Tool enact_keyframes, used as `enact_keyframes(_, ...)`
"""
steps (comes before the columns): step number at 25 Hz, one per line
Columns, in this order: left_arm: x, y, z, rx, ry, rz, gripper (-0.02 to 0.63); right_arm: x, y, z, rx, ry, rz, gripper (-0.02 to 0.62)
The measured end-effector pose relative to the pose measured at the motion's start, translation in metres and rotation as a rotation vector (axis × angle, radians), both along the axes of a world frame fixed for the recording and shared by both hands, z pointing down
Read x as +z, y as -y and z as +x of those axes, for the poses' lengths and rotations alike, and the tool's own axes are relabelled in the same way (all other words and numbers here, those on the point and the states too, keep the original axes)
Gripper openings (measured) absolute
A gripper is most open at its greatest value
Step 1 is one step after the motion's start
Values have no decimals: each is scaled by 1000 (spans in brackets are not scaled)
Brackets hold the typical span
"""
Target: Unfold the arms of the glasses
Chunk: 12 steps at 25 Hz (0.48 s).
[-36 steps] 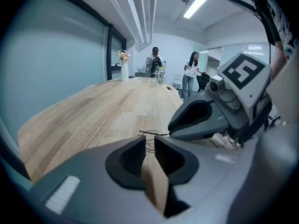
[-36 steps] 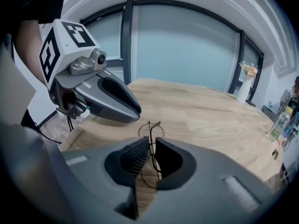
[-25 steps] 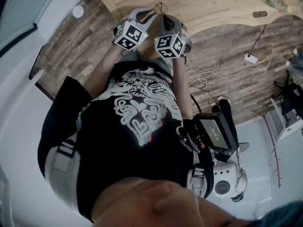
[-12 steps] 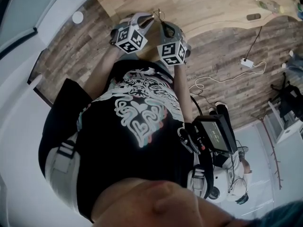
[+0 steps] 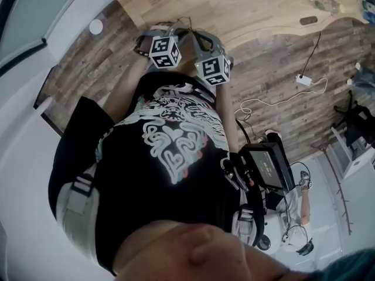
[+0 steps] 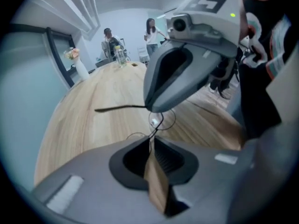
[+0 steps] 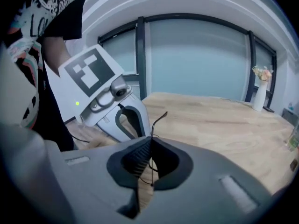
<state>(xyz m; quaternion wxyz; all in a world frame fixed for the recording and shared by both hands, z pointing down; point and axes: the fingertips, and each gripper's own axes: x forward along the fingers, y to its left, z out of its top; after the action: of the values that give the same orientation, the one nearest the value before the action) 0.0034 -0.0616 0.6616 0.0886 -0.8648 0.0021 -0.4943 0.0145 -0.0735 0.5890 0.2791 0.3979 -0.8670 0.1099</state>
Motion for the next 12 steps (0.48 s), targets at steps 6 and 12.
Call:
enact_keyframes(6,7,2,-8,-31,19,-36,23,-11,-4,5,67,265,9,2)
enact_keyframes(12,10,9,-4,-35,25,-38,23,-16,-9,10,88,380,21,2)
